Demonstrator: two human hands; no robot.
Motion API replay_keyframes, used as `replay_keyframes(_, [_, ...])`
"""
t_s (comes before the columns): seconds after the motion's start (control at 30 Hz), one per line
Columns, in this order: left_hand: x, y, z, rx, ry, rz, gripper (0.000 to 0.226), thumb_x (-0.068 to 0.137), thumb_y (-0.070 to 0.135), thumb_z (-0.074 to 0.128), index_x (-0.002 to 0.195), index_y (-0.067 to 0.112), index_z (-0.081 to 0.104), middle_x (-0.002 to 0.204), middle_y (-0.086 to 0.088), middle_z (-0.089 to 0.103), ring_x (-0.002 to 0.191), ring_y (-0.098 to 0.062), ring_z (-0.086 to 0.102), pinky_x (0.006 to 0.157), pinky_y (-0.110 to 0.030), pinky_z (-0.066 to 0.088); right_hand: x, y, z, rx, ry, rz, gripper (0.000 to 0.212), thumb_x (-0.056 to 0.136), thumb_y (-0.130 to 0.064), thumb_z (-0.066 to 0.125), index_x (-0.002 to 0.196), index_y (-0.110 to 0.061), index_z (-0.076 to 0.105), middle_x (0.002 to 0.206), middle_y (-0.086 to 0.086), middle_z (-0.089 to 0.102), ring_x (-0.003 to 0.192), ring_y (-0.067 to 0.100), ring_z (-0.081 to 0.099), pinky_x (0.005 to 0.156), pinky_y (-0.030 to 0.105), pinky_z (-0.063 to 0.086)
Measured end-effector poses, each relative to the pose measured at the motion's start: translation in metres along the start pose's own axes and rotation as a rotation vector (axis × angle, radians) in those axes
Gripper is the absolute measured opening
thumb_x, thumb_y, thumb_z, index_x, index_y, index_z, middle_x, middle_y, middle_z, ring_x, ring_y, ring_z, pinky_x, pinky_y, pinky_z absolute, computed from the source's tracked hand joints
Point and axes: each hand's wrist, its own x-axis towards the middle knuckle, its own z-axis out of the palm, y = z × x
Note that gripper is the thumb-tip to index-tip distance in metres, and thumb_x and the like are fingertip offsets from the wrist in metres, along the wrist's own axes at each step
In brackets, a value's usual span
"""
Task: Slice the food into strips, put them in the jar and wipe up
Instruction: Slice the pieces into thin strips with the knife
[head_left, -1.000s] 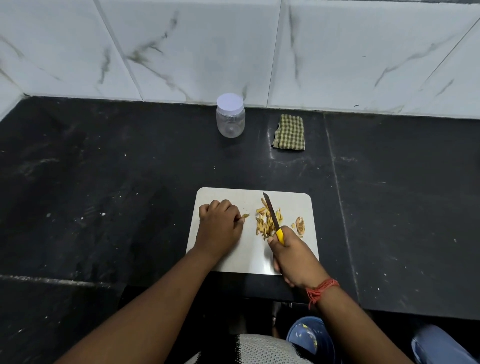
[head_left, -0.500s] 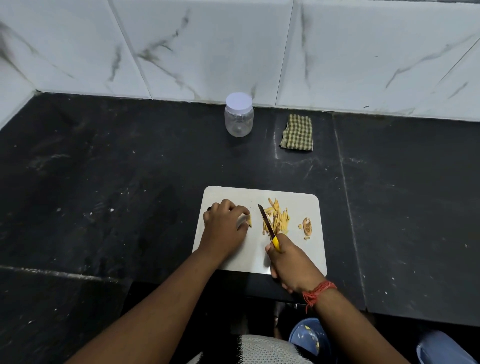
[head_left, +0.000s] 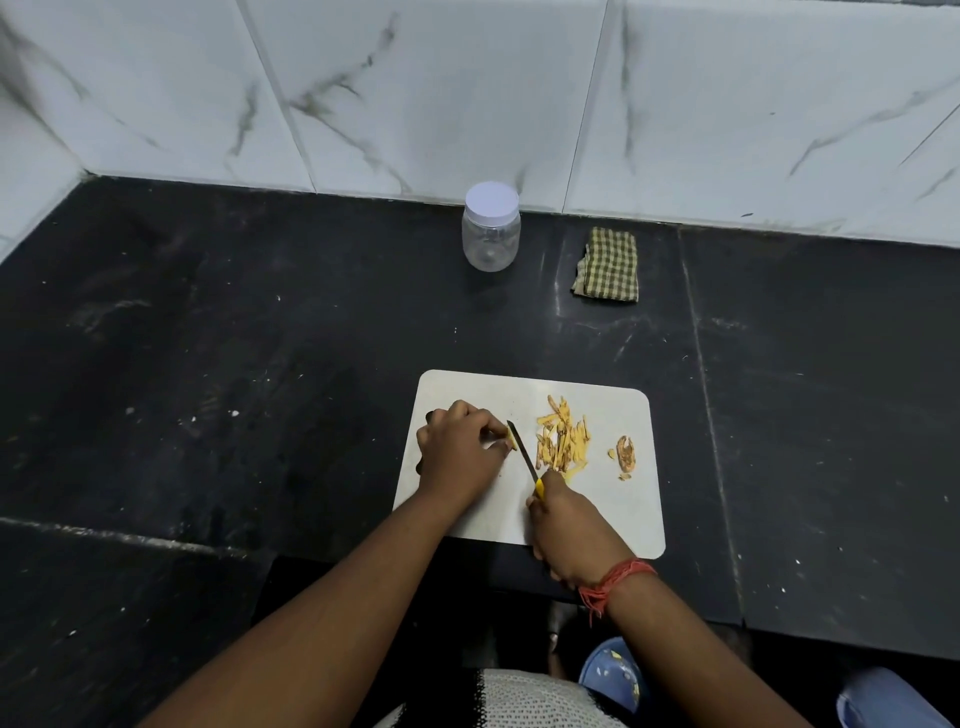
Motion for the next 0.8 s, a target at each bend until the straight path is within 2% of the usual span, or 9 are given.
replay_keyframes(0.17, [0.001,-0.001,0.002,-0.005,0.008,-0.024,0.01,0.091,0.034,0.065,0.097,0.034,0.072,0.11,0.014,0.058,0.114,-0.017,0.045,0.096,-0.035,0.029,0.004,0.002,0.005,-0.041,0.01,-0.002,0.007,0.101,-0.016,0.037,0.096,-0.012,0.034,0.075,0.014,0.057,0.048,0.015,0.041,0.051,0.029,0.038])
replay_keyframes(0.37, [0.002,0.0,0.005,-0.001,0.023,-0.036,0.008,0.09,0.033,0.065,0.095,0.033,0.071,0.108,0.015,0.057,0.113,-0.017,0.045,0.095,-0.035,0.029,0.005,0.002,0.004,-0.101,-0.02,-0.019,0.002,0.1,-0.009,0.036,0.098,-0.009,0.035,0.067,0.002,0.046,0.054,0.015,0.043,0.045,0.025,0.027])
replay_keyframes(0.47, [0.002,0.001,0.005,0.014,0.022,-0.043,0.008,0.09,0.031,0.065,0.094,0.032,0.071,0.109,0.014,0.057,0.113,-0.018,0.045,0.095,-0.035,0.029,0.006,-0.001,0.001,-0.183,-0.034,-0.028,0.014,0.094,0.002,0.039,0.106,-0.006,0.037,0.067,-0.002,0.04,0.064,0.02,0.045,0.045,0.021,0.021])
replay_keyframes(0.53, [0.002,0.002,0.005,0.018,0.019,-0.049,0.007,0.089,0.03,0.064,0.093,0.032,0.07,0.108,0.015,0.056,0.113,-0.018,0.044,0.094,-0.033,0.027,0.007,-0.002,0.001,-0.238,-0.039,-0.034,0.029,0.091,0.007,0.041,0.119,0.002,0.038,0.067,-0.003,0.038,0.058,0.013,0.04,0.044,0.022,0.022])
replay_keyframes(0.67, [0.003,0.004,0.006,0.033,0.027,-0.061,0.005,0.089,0.03,0.062,0.089,0.031,0.068,0.105,0.015,0.054,0.111,-0.019,0.043,0.091,-0.032,0.025,0.01,0.001,0.001,-0.291,-0.036,-0.031,0.033,0.091,0.006,0.042,0.124,0.005,0.038,0.065,-0.004,0.037,0.054,0.005,0.033,0.042,0.022,0.021])
replay_keyframes(0.8, [0.001,0.007,0.008,0.055,0.052,-0.067,0.008,0.089,0.03,0.059,0.089,0.03,0.067,0.106,0.013,0.056,0.111,-0.019,0.043,0.089,-0.032,0.024,0.006,0.009,0.003,-0.403,-0.024,-0.083,0.04,0.092,0.001,0.043,0.131,0.006,0.035,0.069,-0.001,0.046,0.056,0.012,0.037,0.043,0.021,0.019])
